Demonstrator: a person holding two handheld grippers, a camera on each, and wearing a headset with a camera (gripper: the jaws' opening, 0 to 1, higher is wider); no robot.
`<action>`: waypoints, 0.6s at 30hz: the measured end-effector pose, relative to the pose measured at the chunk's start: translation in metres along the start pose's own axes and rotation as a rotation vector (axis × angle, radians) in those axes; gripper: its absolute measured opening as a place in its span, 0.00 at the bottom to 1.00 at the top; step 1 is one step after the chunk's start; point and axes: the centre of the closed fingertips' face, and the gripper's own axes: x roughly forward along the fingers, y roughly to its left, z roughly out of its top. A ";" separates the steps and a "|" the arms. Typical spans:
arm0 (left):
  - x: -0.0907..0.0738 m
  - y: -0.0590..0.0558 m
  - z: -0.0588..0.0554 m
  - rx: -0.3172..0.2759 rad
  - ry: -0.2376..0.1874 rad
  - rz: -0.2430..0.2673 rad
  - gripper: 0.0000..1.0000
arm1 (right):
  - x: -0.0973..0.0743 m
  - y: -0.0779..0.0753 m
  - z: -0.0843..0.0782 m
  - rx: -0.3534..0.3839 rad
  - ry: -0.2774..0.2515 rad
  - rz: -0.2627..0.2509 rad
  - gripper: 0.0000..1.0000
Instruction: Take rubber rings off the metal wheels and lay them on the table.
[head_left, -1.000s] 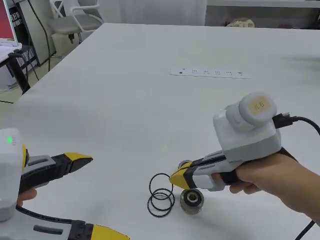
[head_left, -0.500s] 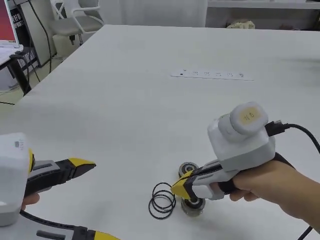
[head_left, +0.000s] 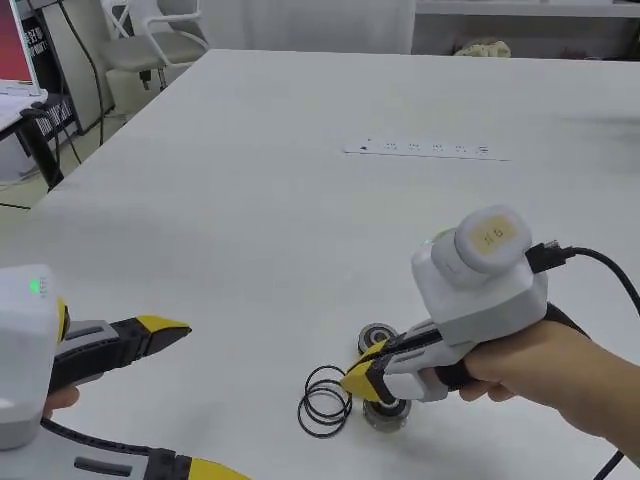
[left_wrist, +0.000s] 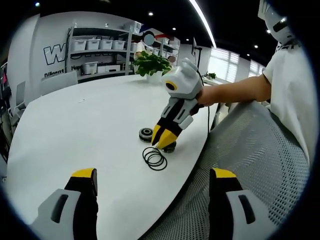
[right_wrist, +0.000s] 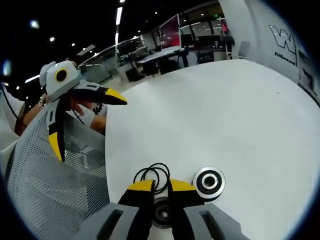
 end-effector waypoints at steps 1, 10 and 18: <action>0.000 0.000 0.000 -0.004 0.000 0.000 0.90 | 0.000 -0.001 0.000 -0.006 0.000 -0.004 0.10; 0.000 0.001 -0.001 -0.012 0.003 0.006 0.89 | -0.007 -0.007 0.008 0.001 -0.036 -0.023 0.11; 0.000 0.001 -0.002 -0.009 0.009 0.009 0.89 | -0.018 -0.015 0.018 0.020 -0.085 -0.043 0.11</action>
